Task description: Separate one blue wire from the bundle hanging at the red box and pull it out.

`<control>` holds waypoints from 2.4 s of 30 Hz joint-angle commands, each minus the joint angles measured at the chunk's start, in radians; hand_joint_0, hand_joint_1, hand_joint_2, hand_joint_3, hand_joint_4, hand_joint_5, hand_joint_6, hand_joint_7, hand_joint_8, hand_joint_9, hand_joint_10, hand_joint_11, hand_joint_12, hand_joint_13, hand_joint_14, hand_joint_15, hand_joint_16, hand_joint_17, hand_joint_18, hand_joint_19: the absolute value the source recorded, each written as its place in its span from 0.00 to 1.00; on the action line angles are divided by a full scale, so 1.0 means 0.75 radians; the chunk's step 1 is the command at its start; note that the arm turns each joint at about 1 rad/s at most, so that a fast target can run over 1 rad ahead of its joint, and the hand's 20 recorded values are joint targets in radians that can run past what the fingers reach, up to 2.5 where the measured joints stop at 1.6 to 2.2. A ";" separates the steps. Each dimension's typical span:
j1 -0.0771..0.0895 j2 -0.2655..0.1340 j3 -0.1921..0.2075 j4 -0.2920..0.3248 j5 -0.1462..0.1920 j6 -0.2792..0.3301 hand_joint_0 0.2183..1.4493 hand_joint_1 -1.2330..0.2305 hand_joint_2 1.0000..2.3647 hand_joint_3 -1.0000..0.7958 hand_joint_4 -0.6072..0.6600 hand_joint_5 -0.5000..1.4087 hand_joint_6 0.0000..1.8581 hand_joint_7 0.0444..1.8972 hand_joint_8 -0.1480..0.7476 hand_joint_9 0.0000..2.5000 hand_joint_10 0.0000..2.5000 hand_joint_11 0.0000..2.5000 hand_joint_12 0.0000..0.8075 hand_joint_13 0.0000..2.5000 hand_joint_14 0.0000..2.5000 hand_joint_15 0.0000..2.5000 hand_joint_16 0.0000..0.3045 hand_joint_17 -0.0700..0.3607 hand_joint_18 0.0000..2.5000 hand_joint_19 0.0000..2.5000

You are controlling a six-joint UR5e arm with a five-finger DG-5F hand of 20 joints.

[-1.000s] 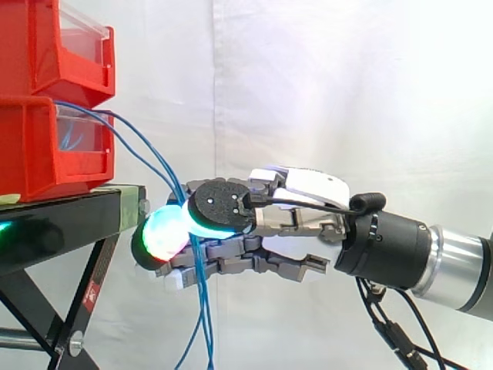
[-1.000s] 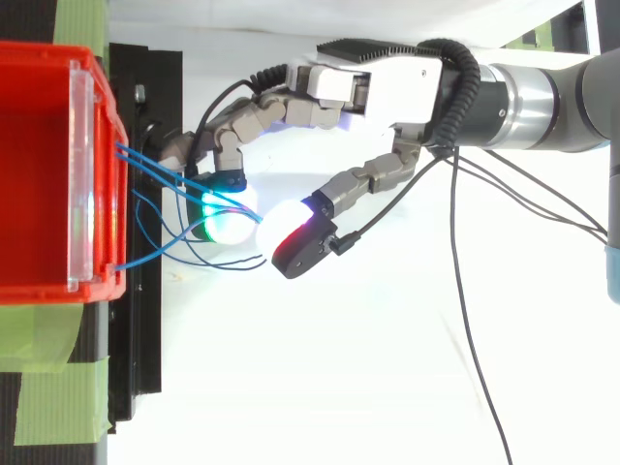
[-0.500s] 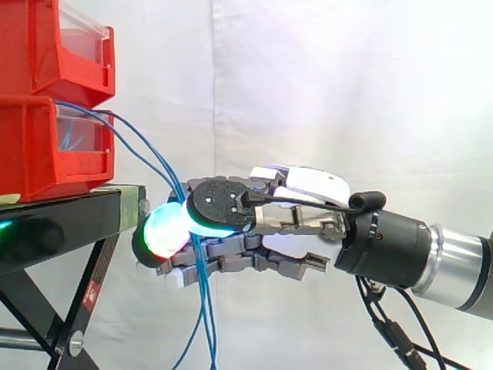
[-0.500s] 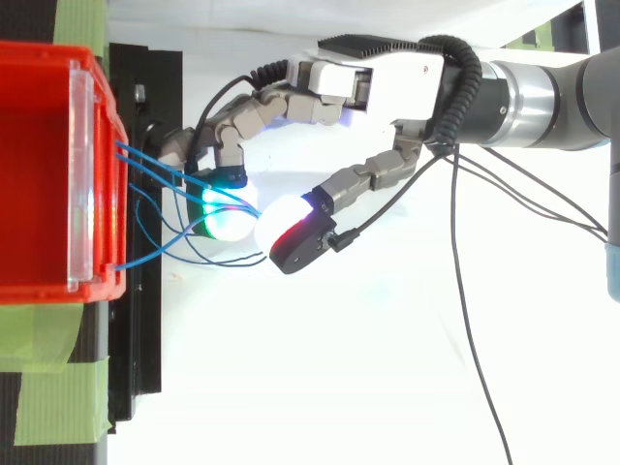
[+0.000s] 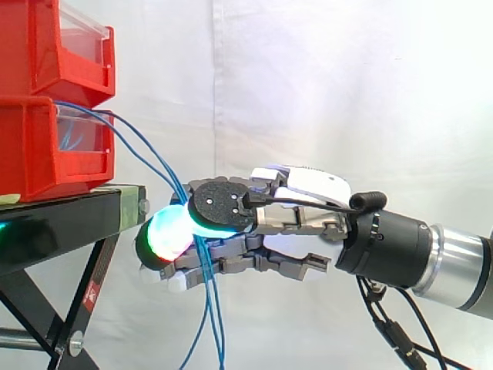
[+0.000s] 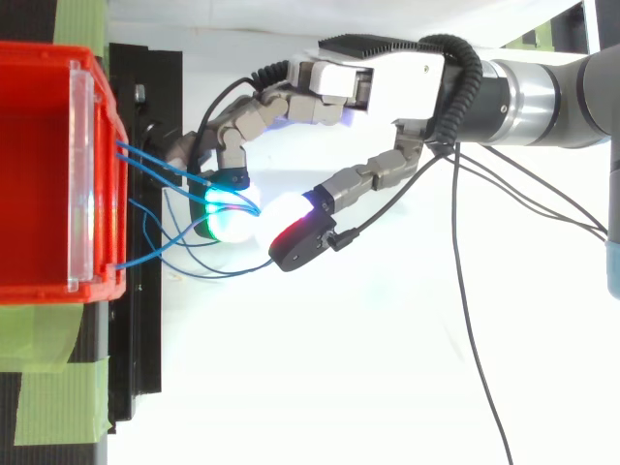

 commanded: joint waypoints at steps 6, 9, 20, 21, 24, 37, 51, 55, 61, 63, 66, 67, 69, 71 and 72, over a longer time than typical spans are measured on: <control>-0.001 0.002 0.000 0.000 -0.010 0.000 0.34 0.38 0.02 0.51 0.68 0.15 0.45 0.55 0.54 0.28 0.01 0.27 0.50 0.30 0.01 0.23 0.17 0.43 0.20 0.21; -0.001 0.004 0.002 -0.002 -0.020 0.000 0.34 0.38 0.02 0.51 0.68 0.15 0.45 0.56 0.55 0.29 0.01 0.30 0.50 0.33 0.01 0.27 0.17 0.43 0.20 0.21; -0.003 0.075 0.000 -0.135 -0.026 0.029 0.34 0.38 0.02 0.51 0.69 0.15 0.45 0.57 0.58 0.32 0.01 0.31 0.51 0.43 0.01 0.31 0.16 0.42 0.22 0.19; -0.003 0.075 0.000 -0.149 -0.026 0.029 0.34 0.38 0.02 0.51 0.69 0.15 0.45 0.57 0.58 0.32 0.01 0.31 0.52 0.44 0.01 0.30 0.16 0.42 0.22 0.19; -0.001 0.096 0.000 -0.205 -0.028 0.033 0.34 0.38 0.02 0.51 0.69 0.15 0.45 0.58 0.58 0.32 0.01 0.31 0.53 0.45 0.01 0.29 0.15 0.41 0.23 0.19; 0.018 0.114 0.000 -0.350 -0.022 0.385 0.34 0.38 0.02 0.51 0.69 0.15 0.45 0.57 0.60 0.32 0.01 0.28 0.56 0.48 0.01 0.18 0.14 0.39 0.23 0.16; 0.055 0.114 0.002 -0.417 -0.002 0.814 0.34 0.38 0.02 0.51 0.68 0.15 0.45 0.57 0.59 0.31 0.01 0.26 0.53 0.53 0.01 0.20 0.14 0.38 0.23 0.15; 0.063 0.114 0.002 -0.444 0.003 0.857 0.34 0.39 0.02 0.51 0.68 0.15 0.45 0.56 0.58 0.31 0.01 0.27 0.52 0.57 0.01 0.28 0.14 0.38 0.23 0.16; 0.065 0.114 0.002 -0.458 0.003 0.861 0.35 0.39 0.02 0.50 0.67 0.15 0.45 0.56 0.57 0.30 0.01 0.27 0.49 0.58 0.01 0.40 0.14 0.39 0.23 0.18; 0.065 0.114 0.002 -0.460 0.003 0.861 0.35 0.39 0.02 0.50 0.67 0.15 0.45 0.56 0.57 0.30 0.01 0.27 0.49 0.58 0.01 0.41 0.14 0.39 0.23 0.18; 0.065 0.114 0.002 -0.460 0.005 0.861 0.35 0.39 0.02 0.50 0.67 0.15 0.45 0.56 0.57 0.30 0.01 0.27 0.46 0.57 0.01 0.44 0.15 0.40 0.23 0.20; 0.065 0.114 0.002 -0.460 0.005 0.861 0.35 0.39 0.02 0.50 0.67 0.15 0.45 0.56 0.57 0.30 0.01 0.27 0.45 0.57 0.01 0.46 0.15 0.41 0.23 0.20; 0.065 0.114 0.002 -0.462 0.005 0.861 0.35 0.39 0.02 0.50 0.67 0.15 0.45 0.56 0.56 0.30 0.01 0.27 0.43 0.57 0.01 0.48 0.16 0.41 0.23 0.20; 0.065 0.114 0.002 -0.466 0.005 0.861 0.35 0.39 0.02 0.50 0.67 0.15 0.45 0.56 0.56 0.29 0.01 0.28 0.42 0.57 0.01 0.50 0.16 0.42 0.24 0.21; 0.065 0.114 0.002 -0.470 0.005 0.861 0.35 0.39 0.02 0.50 0.67 0.15 0.45 0.56 0.56 0.29 0.01 0.28 0.41 0.58 0.01 0.52 0.16 0.42 0.24 0.21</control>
